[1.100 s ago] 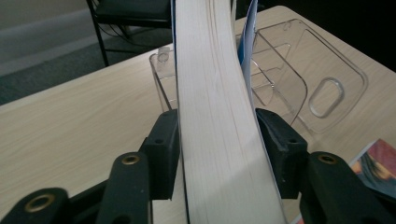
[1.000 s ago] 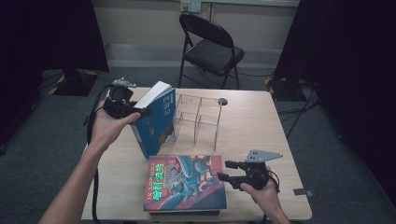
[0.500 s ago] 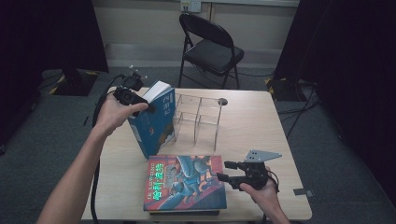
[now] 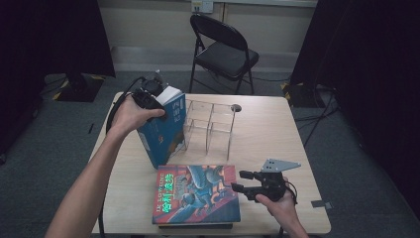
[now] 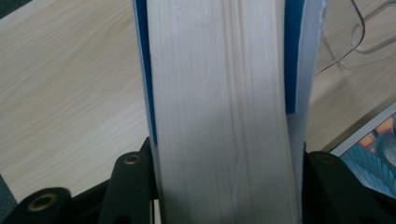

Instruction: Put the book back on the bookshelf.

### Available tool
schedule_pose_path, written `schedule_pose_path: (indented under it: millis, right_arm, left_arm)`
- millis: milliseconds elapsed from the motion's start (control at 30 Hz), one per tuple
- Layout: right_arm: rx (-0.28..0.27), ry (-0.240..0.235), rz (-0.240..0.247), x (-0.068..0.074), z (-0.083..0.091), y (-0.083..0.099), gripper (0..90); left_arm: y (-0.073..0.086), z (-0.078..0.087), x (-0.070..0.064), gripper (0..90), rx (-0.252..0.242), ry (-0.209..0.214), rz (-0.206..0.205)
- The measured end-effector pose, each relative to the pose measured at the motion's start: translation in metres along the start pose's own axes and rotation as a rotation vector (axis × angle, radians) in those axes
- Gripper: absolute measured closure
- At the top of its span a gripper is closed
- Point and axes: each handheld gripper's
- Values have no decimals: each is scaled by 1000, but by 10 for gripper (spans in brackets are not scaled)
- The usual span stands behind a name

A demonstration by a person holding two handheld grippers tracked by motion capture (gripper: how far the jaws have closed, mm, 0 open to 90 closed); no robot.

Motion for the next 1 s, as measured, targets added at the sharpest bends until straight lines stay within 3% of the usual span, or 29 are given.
schedule_pose_path:
  millis: [33,67,100,233,267,500,600,733,767,900,933,967,1000]
  right_arm:
    - [0,0,0,0,0,0,395]
    - [-1,3,-1,0,0,0,395]
    - [-3,4,-1,0,1,0,396]
    - [-4,2,-1,0,1,1,396]
    - [-2,0,-2,1,0,1,396]
    - [5,-2,-6,-1,-2,1,395]
    - [3,-2,-11,-2,-2,1,396]
    - [-1,-6,-16,-4,-2,1,395]
    - [1,-8,-16,-4,-2,1,396]
    - [0,-12,-13,-2,-2,1,396]
    - [0,-12,-14,-3,-2,1,395]
    - [-1,-13,-15,-3,-2,1,396]
    - [1,-13,-17,-4,-3,1,396]
  left_arm:
    - [0,-3,-1,529,22,2,-4]
    - [0,-2,-2,517,25,-8,4]
    - [0,-2,-1,522,15,-17,-12]
    - [-1,-3,-1,531,37,-6,-2]
    - [-2,-4,-1,530,47,-8,-16]
    - [-3,-1,-1,610,69,14,-6]
    - [-4,-1,-4,613,77,2,26]
    - [-8,1,-5,613,82,1,34]
    - [-8,1,-5,614,89,2,55]
    - [-8,0,-1,614,98,13,55]
    - [-8,1,-1,613,100,12,80]
    - [-9,1,0,613,96,12,60]
    - [-10,0,0,613,94,7,69]
Point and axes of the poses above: each handheld gripper's, and its own axes: z roughly backward along the jaws, y roughly out of its underside, x roughly to its left, and after that the axes turned 12 degrees about -y, right-handed
